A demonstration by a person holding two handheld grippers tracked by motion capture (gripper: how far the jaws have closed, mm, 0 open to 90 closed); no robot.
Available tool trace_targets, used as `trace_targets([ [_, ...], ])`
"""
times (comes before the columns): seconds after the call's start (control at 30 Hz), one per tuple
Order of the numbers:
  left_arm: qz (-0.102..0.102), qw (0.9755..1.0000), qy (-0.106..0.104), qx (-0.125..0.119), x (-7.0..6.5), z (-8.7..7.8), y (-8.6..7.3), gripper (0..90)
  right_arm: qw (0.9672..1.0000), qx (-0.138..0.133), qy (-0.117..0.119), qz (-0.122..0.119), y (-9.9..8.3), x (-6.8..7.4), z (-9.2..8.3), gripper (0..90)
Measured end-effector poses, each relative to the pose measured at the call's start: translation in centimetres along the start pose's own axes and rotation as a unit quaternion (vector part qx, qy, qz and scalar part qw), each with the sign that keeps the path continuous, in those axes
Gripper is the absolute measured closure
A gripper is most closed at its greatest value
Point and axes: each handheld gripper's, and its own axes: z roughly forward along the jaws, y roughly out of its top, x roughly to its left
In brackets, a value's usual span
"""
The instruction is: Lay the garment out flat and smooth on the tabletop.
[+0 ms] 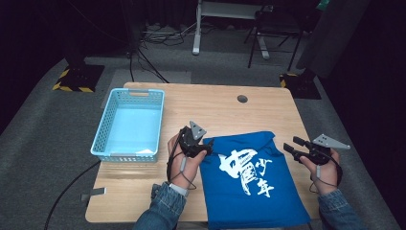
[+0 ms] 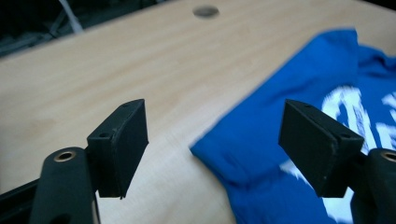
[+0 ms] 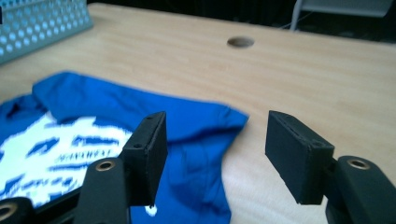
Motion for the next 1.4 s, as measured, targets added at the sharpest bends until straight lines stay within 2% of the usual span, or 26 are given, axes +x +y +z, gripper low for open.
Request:
trace_targets([
  [0.13,0.004,0.9996,-0.018,0.020,-0.7,0.6,-1.3,24.3,0.9994,0.023,0.021,-0.014,-0.9,0.5,0.7,38.8],
  [0.23,0.013,0.9988,-0.032,0.035,-1.5,0.9,-2.0,24.0,0.9974,0.041,0.046,-0.036,-1.1,1.3,1.3,38.4],
  [0.33,0.023,0.9975,-0.047,0.047,-2.4,1.1,-2.8,23.8,0.9934,0.071,0.068,-0.060,-1.3,2.0,2.1,38.6],
  [0.43,0.031,0.9957,-0.060,0.063,-3.2,1.6,-3.7,23.6,0.9889,0.095,0.081,-0.080,-1.9,2.6,2.8,39.4],
  [0.6,0.049,0.9916,-0.079,0.091,-4.3,2.4,-5.2,23.7,0.9797,0.147,0.100,-0.093,-3.3,3.3,3.5,43.9],
  [0.63,0.055,0.9912,-0.079,0.091,-4.4,2.5,-5.4,23.6,0.9793,0.148,0.100,-0.096,-3.6,3.4,3.4,43.5],
  [0.73,0.065,0.9903,-0.080,0.093,-4.8,2.3,-5.6,24.4,0.9805,0.145,0.095,-0.092,-4.0,3.9,2.7,43.7],
  [0.87,0.077,0.9884,-0.089,0.096,-5.2,1.6,-5.9,27.8,0.9794,0.161,0.083,-0.088,-4.5,5.0,1.2,43.7],
  [0.97,0.082,0.9868,-0.099,0.099,-5.9,0.7,-6.5,27.9,0.9798,0.163,0.078,-0.085,-5.2,6.1,-0.2,43.5],
  [1.03,0.088,0.9845,-0.109,0.106,-6.5,-0.1,-6.8,27.8,0.9782,0.171,0.079,-0.086,-5.6,6.7,-1.3,43.3],
  [1.1,0.083,0.9820,-0.120,0.120,-6.9,-0.9,-6.9,27.9,0.9759,0.183,0.083,-0.086,-5.9,7.5,-2.4,43.4],
  [1.17,0.079,0.9818,-0.121,0.124,-7.1,-1.7,-6.9,27.6,0.9714,0.201,0.095,-0.084,-6.0,8.1,-3.4,44.1],
  [1.2,0.077,0.9831,-0.116,0.119,-7.0,-2.0,-6.7,26.9,0.9712,0.200,0.097,-0.086,-5.9,8.3,-3.8,43.9],
  [1.27,0.073,0.9867,-0.101,0.104,-6.7,-2.4,-6.3,23.8,0.9770,0.172,0.086,-0.092,-5.4,8.0,-4.4,40.8],
  [1.33,0.074,0.9896,-0.085,0.090,-6.0,-2.3,-5.7,23.0,0.9830,0.145,0.059,-0.096,-4.7,6.9,-4.5,37.2],
  [1.4,0.084,0.9905,-0.070,0.084,-5.4,-2.0,-5.0,21.6,0.9867,0.127,0.037,-0.094,-4.1,5.6,-4.1,37.0],
])
